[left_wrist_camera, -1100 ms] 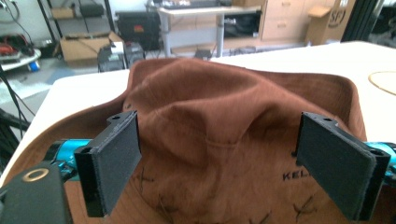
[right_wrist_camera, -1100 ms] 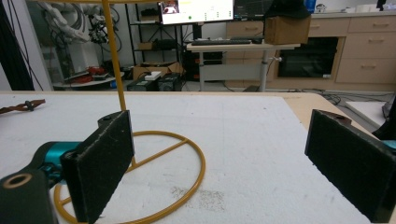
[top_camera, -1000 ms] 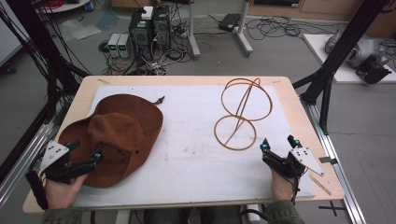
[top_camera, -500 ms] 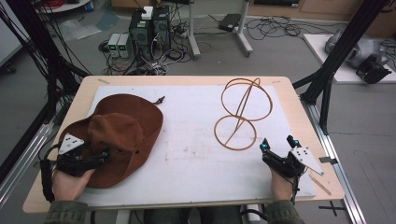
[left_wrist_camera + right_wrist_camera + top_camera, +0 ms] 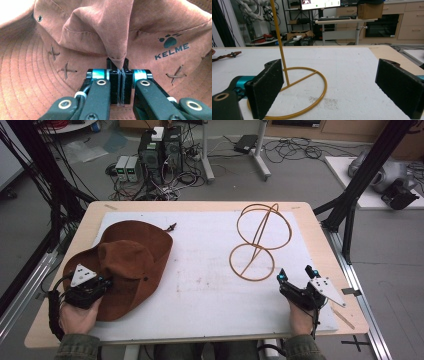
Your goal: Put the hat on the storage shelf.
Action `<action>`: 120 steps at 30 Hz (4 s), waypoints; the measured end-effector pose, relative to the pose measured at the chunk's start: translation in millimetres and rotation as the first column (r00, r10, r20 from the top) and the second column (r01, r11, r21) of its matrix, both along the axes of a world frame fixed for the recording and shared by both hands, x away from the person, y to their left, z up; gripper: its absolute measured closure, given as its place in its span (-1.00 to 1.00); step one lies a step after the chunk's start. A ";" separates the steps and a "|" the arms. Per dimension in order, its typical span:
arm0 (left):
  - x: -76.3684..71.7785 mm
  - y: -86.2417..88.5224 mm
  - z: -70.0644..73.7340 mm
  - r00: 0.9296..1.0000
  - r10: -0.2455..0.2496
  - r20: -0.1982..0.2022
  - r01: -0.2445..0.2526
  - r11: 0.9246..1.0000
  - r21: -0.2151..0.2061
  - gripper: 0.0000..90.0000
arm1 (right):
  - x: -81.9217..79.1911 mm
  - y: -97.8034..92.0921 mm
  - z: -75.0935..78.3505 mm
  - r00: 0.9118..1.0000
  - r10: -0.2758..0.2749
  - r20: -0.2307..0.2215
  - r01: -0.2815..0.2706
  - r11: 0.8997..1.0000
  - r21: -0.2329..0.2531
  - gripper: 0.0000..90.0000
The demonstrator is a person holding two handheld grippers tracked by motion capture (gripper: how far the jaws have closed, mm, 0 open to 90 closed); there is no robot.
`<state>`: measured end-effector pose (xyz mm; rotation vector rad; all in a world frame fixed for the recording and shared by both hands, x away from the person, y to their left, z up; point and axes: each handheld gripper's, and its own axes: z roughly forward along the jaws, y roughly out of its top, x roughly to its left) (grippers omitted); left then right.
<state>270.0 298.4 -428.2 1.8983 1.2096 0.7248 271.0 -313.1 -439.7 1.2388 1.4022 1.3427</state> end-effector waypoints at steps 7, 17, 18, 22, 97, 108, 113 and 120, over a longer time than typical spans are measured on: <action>-2.4 0.9 1.3 1.000 -0.021 0.015 0.021 1.000 -0.002 0.99 | 0.5 1.1 -0.4 1.000 0.005 -0.004 -0.005 1.000 0.000 -0.84; -10.0 -2.0 12.4 0.994 -0.032 0.103 0.034 0.999 -0.022 0.99 | -0.3 0.9 -0.5 1.000 0.006 -0.008 -0.005 1.000 0.014 -0.84; -11.1 -3.2 14.6 0.992 -0.031 0.122 0.035 0.999 -0.024 0.99 | -0.3 0.9 -0.5 1.000 0.006 -0.008 -0.005 1.000 0.014 -0.84; -15.9 -7.6 26.3 0.979 -0.021 0.201 0.032 0.998 -0.051 0.99 | -0.4 -0.7 -0.9 1.000 0.002 -0.011 -0.002 1.000 0.026 -0.84; 113.0 -294.6 201.5 0.651 -0.529 0.544 0.666 0.742 -0.076 0.98 | -3.2 -3.6 -1.3 0.999 0.033 -0.005 -0.033 0.999 0.017 -0.84; 119.2 -308.6 186.2 0.674 -0.589 0.446 0.673 0.739 -0.042 0.98 | -4.7 -9.5 -1.0 1.000 0.017 -0.001 -0.017 0.999 0.046 -0.84; 121.8 -310.9 182.6 0.686 -0.607 0.401 0.668 0.744 -0.018 0.97 | -4.6 -7.1 -1.5 1.000 0.023 -0.004 -0.023 0.999 0.039 -0.84; 122.4 -315.8 180.3 0.688 -0.640 0.342 0.672 0.739 0.032 0.97 | -4.0 -5.0 -2.3 1.000 0.030 -0.008 -0.030 0.999 0.034 -0.84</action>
